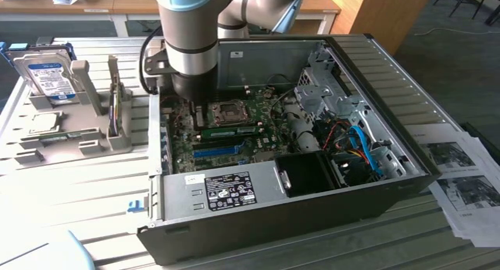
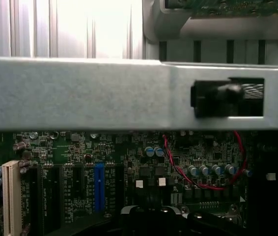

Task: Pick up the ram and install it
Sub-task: 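Press down the ram until it locks into place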

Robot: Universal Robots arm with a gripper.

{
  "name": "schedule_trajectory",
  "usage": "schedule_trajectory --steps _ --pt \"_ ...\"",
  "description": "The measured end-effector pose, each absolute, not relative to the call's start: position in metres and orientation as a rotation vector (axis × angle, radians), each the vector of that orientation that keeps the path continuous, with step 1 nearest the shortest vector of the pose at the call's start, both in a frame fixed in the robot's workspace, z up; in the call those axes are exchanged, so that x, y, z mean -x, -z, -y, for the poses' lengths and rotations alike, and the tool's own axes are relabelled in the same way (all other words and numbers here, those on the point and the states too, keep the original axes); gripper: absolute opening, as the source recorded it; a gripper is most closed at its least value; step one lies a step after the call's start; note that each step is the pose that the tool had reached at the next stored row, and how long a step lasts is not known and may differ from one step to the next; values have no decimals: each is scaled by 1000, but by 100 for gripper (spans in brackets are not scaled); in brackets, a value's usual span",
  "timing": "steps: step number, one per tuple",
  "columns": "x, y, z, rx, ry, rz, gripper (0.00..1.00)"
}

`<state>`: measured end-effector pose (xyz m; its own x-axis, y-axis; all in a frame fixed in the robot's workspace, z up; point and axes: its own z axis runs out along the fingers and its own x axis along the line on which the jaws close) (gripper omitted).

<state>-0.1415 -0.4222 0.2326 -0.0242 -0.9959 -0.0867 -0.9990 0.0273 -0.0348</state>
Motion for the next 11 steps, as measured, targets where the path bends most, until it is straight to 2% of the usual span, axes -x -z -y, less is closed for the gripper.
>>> schedule_trajectory --steps 11 --pt "130 -233 422 2128 -57 -2189 9"
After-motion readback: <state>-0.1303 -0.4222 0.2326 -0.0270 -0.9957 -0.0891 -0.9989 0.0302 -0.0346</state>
